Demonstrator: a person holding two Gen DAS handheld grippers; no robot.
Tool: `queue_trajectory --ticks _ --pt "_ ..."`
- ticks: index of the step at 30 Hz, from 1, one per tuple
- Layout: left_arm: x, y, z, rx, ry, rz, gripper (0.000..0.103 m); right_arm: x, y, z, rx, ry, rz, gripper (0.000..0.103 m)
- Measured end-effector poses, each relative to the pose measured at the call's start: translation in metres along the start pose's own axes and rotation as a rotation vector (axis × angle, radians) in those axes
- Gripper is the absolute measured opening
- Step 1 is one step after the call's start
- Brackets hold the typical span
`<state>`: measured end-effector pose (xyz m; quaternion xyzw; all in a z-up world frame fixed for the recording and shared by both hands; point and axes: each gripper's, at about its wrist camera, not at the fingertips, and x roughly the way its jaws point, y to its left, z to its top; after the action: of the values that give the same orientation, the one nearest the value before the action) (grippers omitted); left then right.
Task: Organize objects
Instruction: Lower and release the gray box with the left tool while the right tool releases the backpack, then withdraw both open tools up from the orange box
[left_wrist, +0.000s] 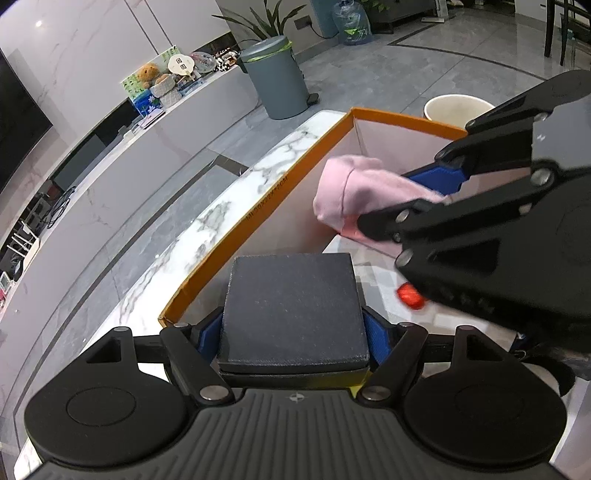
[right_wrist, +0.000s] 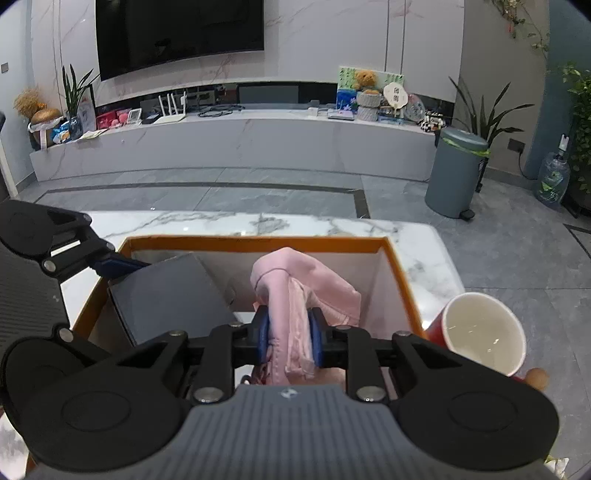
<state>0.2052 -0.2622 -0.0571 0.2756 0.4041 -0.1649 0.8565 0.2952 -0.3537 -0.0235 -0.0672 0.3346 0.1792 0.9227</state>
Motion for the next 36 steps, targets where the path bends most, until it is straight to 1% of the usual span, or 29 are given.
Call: queue_trajectory --ticks 5,7,10,11,15,16,18,20,22,27,29,32,36 --pt "0.0 0.005 -0.001 -0.037 0.001 -0.012 0.088 0.007 0.007 -0.002 -0.018 0.022 0.008 0.025" --pt "0.0 0.007 -0.003 -0.045 -0.001 -0.015 0.088 0.012 0.006 -0.004 -0.005 0.032 0.018 0.026" --pt "0.0 0.007 -0.003 -0.046 -0.005 -0.004 0.091 0.015 0.004 -0.006 0.008 0.036 0.02 0.03" --pt "-0.001 0.006 -0.004 -0.046 -0.006 0.001 0.092 0.015 0.004 -0.007 0.011 0.037 0.018 0.035" --pt "-0.002 0.005 -0.004 -0.051 -0.002 0.015 0.092 0.017 0.001 -0.009 0.042 0.039 0.023 0.042" --pt "-0.003 0.005 -0.004 -0.05 -0.001 0.018 0.092 0.016 0.0 -0.009 0.05 0.038 0.029 0.045" --pt "-0.006 0.004 -0.005 -0.054 -0.003 0.018 0.093 0.014 0.001 -0.008 0.054 0.034 0.03 0.052" --pt "-0.009 0.004 -0.007 -0.059 -0.012 0.022 0.093 0.012 0.002 -0.007 0.054 0.029 0.022 0.062" --pt "-0.013 0.006 -0.009 -0.072 -0.025 0.021 0.094 0.009 0.003 -0.006 0.058 0.023 0.013 0.069" --pt "-0.024 0.018 -0.007 -0.148 -0.05 -0.011 0.094 -0.005 0.002 -0.003 0.08 -0.011 0.046 0.075" --pt "-0.031 0.024 -0.007 -0.195 -0.063 -0.038 0.096 -0.013 0.002 0.0 0.082 -0.03 0.049 0.08" --pt "-0.041 0.032 -0.007 -0.251 -0.089 -0.06 0.097 -0.027 -0.001 0.004 0.099 -0.056 0.059 0.082" --pt "-0.053 0.037 -0.011 -0.295 -0.117 -0.076 0.097 -0.043 -0.006 0.008 0.137 -0.074 0.047 0.087"
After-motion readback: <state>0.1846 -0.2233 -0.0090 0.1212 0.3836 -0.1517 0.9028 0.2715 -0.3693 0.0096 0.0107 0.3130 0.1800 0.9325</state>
